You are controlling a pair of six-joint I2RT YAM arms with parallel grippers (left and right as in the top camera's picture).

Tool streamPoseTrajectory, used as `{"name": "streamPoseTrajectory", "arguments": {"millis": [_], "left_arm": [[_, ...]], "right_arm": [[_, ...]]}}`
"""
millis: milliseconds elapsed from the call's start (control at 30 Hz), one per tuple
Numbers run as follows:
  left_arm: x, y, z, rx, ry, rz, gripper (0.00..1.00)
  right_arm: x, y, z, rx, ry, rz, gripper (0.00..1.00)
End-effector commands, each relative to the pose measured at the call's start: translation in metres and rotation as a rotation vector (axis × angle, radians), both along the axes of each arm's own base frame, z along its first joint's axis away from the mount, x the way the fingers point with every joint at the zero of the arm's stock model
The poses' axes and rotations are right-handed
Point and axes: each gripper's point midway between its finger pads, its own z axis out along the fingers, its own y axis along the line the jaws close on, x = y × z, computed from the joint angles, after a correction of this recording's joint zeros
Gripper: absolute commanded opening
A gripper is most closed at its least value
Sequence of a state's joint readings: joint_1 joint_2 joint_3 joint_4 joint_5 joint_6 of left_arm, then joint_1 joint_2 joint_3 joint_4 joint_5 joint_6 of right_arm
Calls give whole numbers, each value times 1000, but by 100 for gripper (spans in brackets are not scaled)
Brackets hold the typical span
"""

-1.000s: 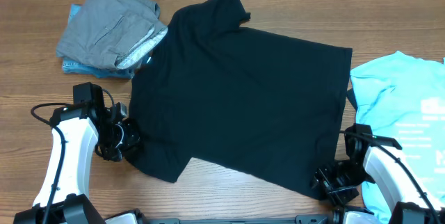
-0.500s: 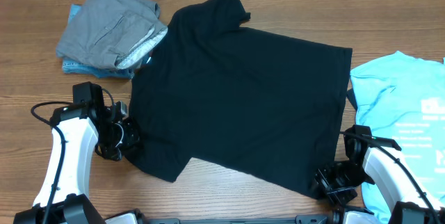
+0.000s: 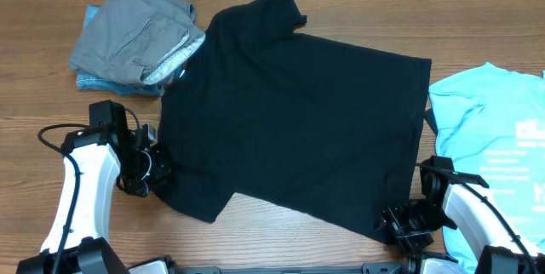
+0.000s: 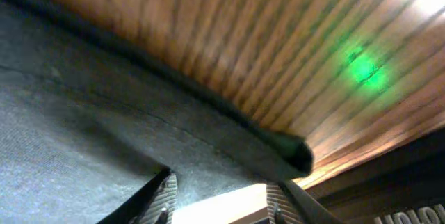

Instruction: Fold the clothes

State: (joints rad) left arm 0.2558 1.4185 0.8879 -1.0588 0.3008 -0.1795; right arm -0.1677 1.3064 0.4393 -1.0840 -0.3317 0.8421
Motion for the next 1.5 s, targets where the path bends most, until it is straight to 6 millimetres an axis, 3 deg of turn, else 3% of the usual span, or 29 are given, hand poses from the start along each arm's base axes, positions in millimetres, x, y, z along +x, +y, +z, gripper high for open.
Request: {"name": "streamPoseTrajectory", "arguments": {"millis": [0, 33, 133, 233, 400, 700, 967, 1167, 1467], "left_arm": [[5, -1, 5, -4, -27, -22, 5], [5, -1, 5, -4, -27, -22, 5], [5, -1, 5, -4, -27, -22, 5], [5, -1, 5, -4, -27, -23, 5], [7, 0, 6, -2, -38, -42, 4], [10, 1, 37, -4, -28, -50, 4], [22, 0, 55, -14, -75, -52, 4], [58, -19, 71, -143, -252, -67, 4], [99, -22, 83, -120, -432, -94, 4]], "right_arm": [[-7, 0, -5, -13, 21, -17, 39], [-7, 0, -5, -14, 20, -17, 37], [-5, -2, -6, -24, 12, -9, 15], [-3, -3, -5, -19, -6, 26, 4], [6, -5, 8, -5, -43, 91, 4], [33, 6, 63, 43, -254, 206, 4], [39, 9, 72, 31, -301, 206, 4], [68, 8, 72, 17, -418, 195, 4], [108, 2, 77, -26, -540, 96, 4]]}}
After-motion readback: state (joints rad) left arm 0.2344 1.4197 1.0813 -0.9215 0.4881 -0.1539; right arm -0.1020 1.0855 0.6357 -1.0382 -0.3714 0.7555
